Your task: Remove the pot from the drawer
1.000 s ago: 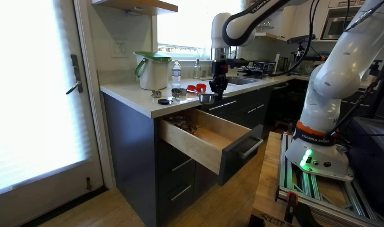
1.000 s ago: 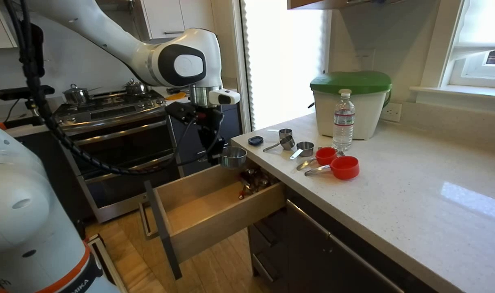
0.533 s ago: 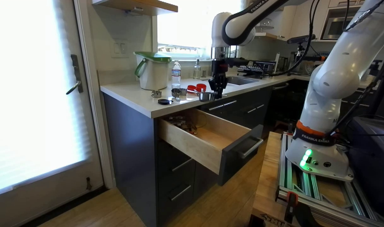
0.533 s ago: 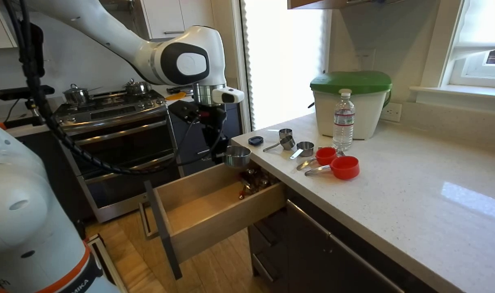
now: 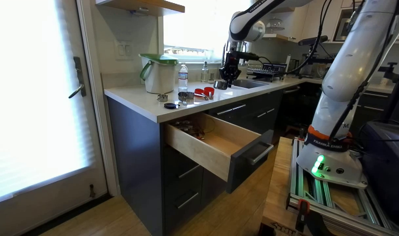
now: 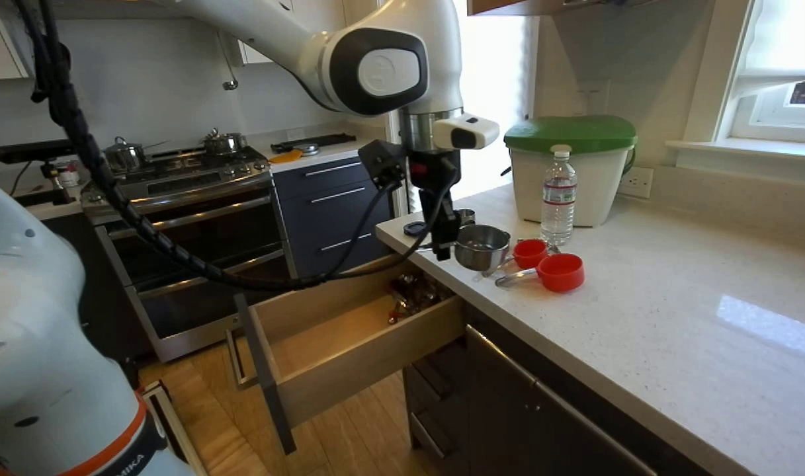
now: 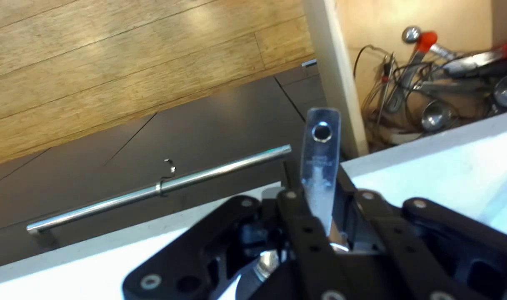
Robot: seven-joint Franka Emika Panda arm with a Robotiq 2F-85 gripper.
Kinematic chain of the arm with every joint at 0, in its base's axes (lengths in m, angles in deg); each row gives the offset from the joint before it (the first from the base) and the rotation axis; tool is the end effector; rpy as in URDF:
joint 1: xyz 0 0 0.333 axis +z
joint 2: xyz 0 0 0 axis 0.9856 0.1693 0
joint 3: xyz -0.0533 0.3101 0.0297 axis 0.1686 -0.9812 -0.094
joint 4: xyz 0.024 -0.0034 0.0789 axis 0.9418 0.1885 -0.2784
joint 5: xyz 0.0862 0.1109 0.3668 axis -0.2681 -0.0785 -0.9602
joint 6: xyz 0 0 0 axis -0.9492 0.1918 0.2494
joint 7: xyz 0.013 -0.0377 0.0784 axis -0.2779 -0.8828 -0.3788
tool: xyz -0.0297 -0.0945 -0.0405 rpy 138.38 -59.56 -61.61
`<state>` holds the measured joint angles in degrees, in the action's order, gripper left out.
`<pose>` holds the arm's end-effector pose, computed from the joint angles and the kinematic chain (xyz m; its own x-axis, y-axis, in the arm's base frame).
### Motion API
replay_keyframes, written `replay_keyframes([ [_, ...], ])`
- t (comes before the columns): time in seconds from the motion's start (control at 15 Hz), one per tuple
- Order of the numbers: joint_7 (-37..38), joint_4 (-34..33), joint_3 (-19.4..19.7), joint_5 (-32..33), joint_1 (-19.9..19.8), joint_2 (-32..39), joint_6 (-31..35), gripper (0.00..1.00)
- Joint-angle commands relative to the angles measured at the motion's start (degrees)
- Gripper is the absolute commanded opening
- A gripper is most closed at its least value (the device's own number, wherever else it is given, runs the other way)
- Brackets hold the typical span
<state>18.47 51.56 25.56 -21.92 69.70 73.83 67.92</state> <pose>0.4528 -0.1648 0.4117 0.8415 -0.5375 0.0533 -0.5359 -0.8432 -0.0422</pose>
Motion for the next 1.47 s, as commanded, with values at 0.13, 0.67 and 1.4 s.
replay_keyframes([
  [0.13, 0.2, -11.2, 3.2, -1.5, -2.5, 12.3, 4.5, 0.05],
  [0.67, 3.4, -18.6, 5.3, -6.6, -4.3, 21.2, 6.7, 0.05],
  [1.4, 5.0, -20.0, 7.2, -7.6, -5.0, 25.6, 9.4, 0.05],
])
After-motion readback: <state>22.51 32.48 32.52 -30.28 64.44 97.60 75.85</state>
